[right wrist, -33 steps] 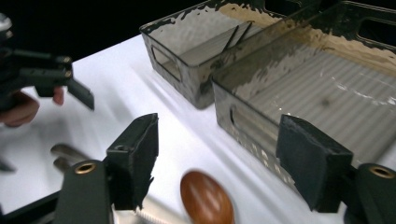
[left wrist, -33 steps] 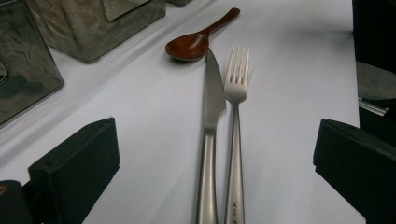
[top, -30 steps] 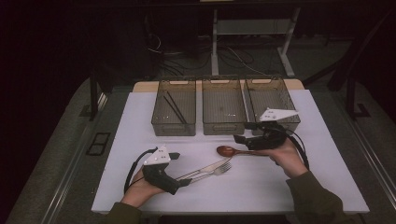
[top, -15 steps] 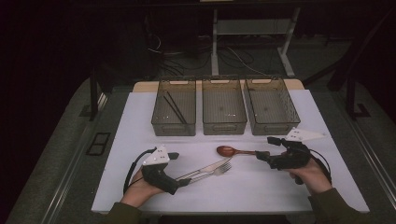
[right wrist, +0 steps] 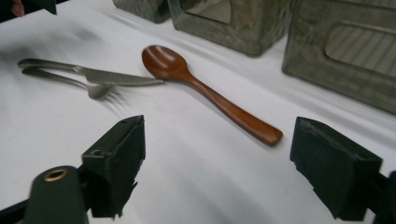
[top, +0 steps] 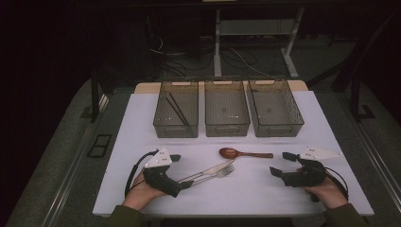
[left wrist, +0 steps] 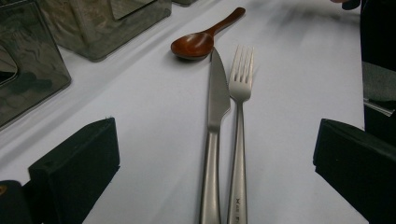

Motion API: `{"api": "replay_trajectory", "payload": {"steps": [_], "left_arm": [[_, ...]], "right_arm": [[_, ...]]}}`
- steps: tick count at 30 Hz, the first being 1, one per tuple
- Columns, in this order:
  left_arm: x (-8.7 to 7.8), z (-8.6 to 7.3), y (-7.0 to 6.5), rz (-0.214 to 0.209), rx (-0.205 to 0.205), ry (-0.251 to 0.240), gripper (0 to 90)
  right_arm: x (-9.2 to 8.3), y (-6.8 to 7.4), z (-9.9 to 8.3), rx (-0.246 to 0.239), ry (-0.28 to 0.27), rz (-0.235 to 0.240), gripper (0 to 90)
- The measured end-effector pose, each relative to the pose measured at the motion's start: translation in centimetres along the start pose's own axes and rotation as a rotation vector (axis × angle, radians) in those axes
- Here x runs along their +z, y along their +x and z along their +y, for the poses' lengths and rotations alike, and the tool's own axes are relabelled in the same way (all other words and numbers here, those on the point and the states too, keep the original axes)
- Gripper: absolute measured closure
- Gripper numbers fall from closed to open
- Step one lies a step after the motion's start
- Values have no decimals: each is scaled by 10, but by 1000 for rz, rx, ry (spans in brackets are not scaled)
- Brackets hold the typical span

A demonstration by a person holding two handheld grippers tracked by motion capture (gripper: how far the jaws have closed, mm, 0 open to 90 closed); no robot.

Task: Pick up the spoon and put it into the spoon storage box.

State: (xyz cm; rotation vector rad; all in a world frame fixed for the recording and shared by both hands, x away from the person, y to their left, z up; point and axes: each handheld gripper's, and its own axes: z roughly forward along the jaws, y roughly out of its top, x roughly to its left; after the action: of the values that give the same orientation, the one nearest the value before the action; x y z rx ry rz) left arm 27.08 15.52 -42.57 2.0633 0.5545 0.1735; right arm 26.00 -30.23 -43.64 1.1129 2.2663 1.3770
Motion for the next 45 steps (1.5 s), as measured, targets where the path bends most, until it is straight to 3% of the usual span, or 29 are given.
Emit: {"api": "replay_trajectory", "payload": {"steps": [7, 15, 22, 33, 45], "left_arm": [[-1, 1, 0, 7, -3, -4, 0], [-3, 5, 1, 14, -15, -4, 156], [3, 11, -2, 13, 9, 8, 302], [12, 16, -2, 23, 13, 5, 277], [44, 43, 10, 1, 48, -9, 289]], "right_arm": [[-6, -2, -7, 9, 2, -17, 182], [-3, 3, -6, -17, 6, -8, 182], [-4, 2, -6, -22, 9, -12, 182], [5, -1, 2, -20, 24, -2, 182], [8, -1, 2, -29, 39, -1, 182]]}}
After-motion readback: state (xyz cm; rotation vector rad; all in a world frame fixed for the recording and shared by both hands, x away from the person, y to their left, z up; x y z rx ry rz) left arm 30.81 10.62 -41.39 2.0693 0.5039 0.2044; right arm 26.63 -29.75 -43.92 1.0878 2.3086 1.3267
